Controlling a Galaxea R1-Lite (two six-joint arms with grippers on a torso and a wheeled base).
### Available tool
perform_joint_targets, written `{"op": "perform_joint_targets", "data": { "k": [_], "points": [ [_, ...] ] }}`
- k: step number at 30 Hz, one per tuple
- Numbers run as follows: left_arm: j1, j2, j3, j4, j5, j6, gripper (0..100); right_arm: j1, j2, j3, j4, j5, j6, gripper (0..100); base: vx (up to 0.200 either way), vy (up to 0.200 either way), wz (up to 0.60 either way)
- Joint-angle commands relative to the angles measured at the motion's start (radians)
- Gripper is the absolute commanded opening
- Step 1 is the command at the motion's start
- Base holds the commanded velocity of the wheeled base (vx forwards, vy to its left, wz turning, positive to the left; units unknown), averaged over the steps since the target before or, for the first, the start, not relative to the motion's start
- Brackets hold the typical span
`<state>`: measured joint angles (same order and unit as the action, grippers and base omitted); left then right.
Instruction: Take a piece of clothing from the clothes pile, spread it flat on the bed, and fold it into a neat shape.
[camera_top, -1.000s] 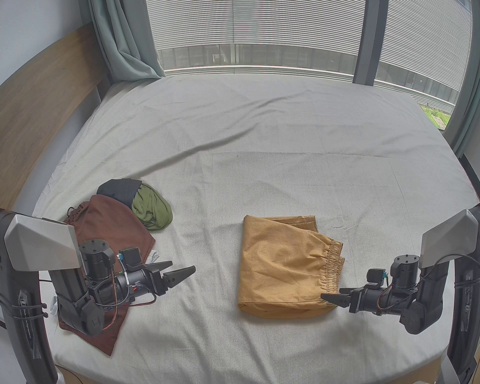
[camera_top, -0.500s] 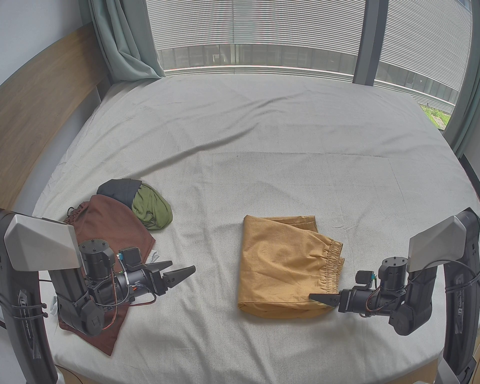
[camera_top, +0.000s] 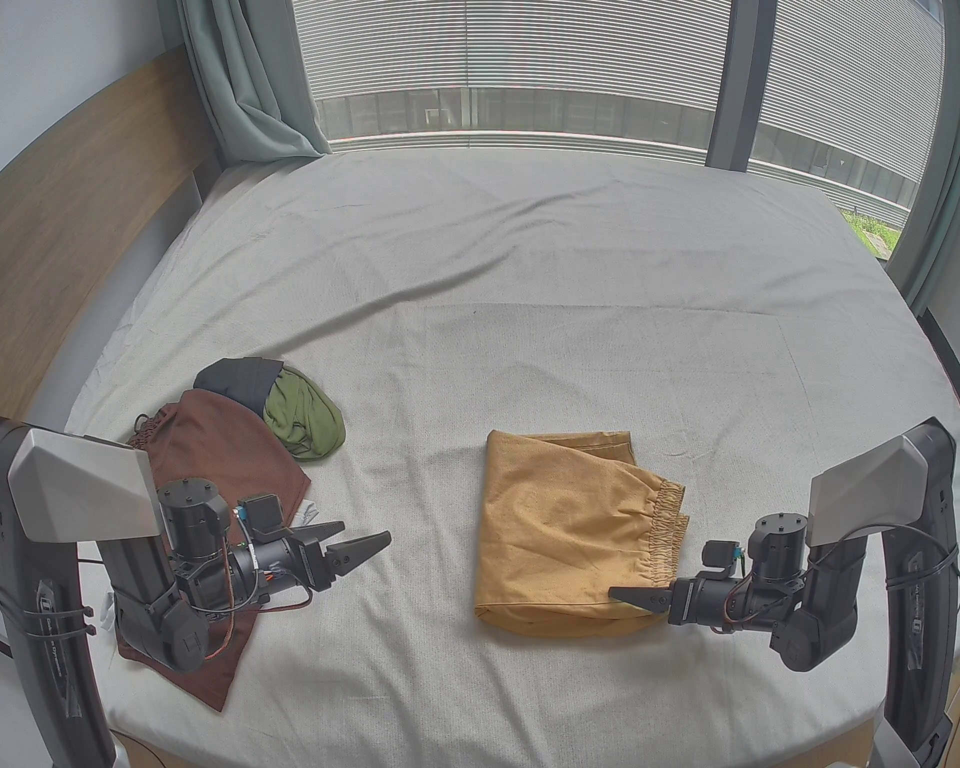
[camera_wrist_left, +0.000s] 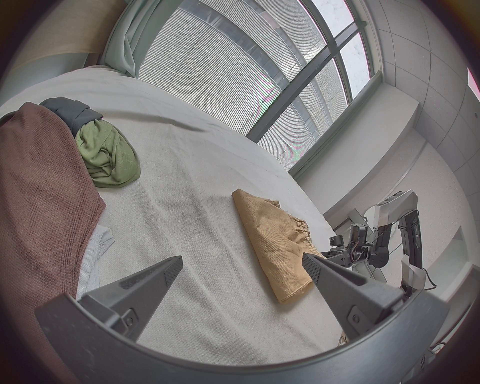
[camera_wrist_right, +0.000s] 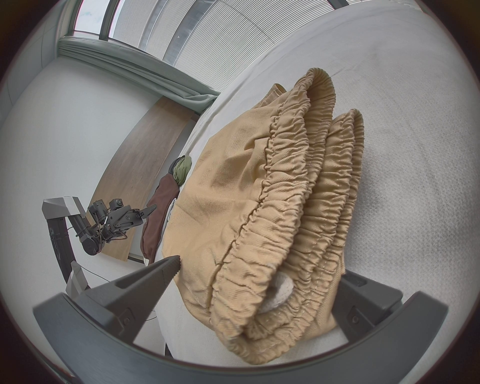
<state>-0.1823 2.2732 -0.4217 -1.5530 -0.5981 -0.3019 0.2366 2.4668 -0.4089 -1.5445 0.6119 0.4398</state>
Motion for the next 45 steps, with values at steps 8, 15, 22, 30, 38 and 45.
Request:
{"op": "perform_joint_targets", "data": {
  "k": [8,15,22,30,38,45],
  "points": [
    [0.000,0.003,0.000,-0.001,0.000,0.000,100,0.003,0.003,-0.004,-0.002,-0.001,0.000,0,0.000,0.000,0.00],
    [0.003,0.005,0.000,-0.001,0.000,0.015,100,0.007,0.000,-0.002,-0.002,0.000,0.000,0,0.000,0.000,0.00],
    [0.004,-0.006,0.001,-0.001,0.000,0.017,100,0.018,-0.040,0.002,-0.003,0.003,0.000,0,0.000,0.000,0.00],
    [0.000,-0.014,0.006,-0.001,0.000,0.046,100,0.044,-0.120,0.001,-0.005,0.029,0.000,0,0.000,0.000,0.00],
    [0.004,-0.023,0.012,-0.002,-0.011,0.106,100,0.046,-0.206,-0.001,-0.003,0.060,-0.001,0,0.000,0.000,0.00],
    [0.006,-0.018,0.014,-0.001,-0.012,0.187,100,0.047,-0.266,0.001,-0.002,0.114,0.000,0,0.000,0.000,0.00]
  ]
}}
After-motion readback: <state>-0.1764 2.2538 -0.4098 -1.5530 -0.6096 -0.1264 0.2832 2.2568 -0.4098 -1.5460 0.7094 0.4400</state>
